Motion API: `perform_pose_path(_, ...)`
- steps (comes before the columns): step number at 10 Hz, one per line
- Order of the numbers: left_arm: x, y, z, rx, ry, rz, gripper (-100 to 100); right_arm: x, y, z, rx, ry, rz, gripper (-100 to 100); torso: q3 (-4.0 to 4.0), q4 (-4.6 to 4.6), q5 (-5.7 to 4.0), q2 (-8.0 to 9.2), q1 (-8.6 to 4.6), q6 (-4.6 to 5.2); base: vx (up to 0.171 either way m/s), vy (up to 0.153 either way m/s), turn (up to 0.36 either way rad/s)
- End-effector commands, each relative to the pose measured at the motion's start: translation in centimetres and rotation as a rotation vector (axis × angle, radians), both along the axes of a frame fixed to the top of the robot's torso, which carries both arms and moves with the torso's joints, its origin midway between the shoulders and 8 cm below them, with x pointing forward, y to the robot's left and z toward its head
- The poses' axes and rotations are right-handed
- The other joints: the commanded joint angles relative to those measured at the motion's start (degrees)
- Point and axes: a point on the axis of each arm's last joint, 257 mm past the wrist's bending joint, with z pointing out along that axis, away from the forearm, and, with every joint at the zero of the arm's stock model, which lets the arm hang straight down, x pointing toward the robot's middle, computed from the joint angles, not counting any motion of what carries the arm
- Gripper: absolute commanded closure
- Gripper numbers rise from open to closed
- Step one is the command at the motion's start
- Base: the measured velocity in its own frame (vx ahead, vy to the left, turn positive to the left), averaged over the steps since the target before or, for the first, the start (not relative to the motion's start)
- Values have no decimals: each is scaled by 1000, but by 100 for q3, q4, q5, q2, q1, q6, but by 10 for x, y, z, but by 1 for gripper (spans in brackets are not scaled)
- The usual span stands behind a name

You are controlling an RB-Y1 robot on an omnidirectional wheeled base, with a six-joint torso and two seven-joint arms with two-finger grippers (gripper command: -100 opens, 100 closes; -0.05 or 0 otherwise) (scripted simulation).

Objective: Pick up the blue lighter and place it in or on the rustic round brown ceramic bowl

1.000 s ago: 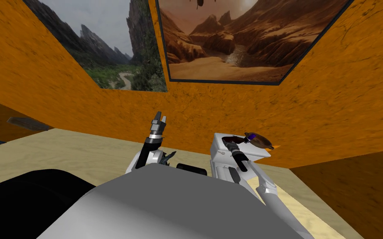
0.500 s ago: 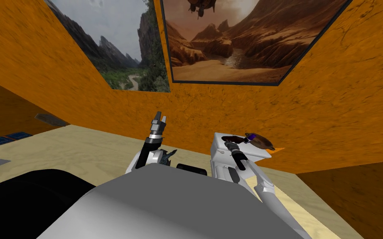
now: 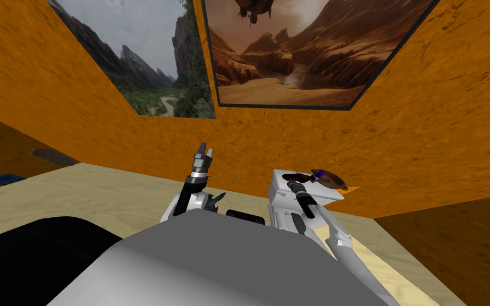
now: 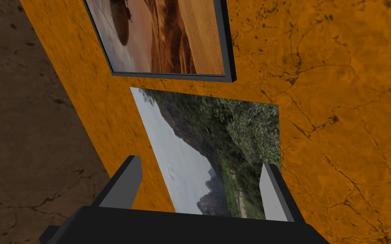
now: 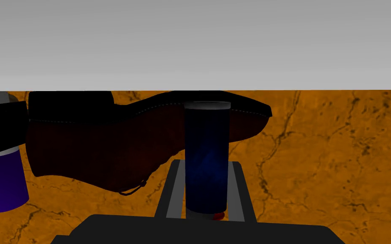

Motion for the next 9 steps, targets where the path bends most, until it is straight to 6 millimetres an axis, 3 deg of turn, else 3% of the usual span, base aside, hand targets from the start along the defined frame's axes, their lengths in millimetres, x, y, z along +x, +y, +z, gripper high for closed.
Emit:
perform_pose_path(1, 0, 0, 0, 0, 0, 0, 0, -3, 3, -1, -2, 3, 44, 100, 0, 0, 0, 0, 0, 0, 140, 109, -340)
perform_pose_path(9, 0, 0, 0, 0, 0, 0, 0, -16, 15, -1, -2, 5, 204, 100, -11, -4, 5, -19, 21, -9, 86, 86, -213)
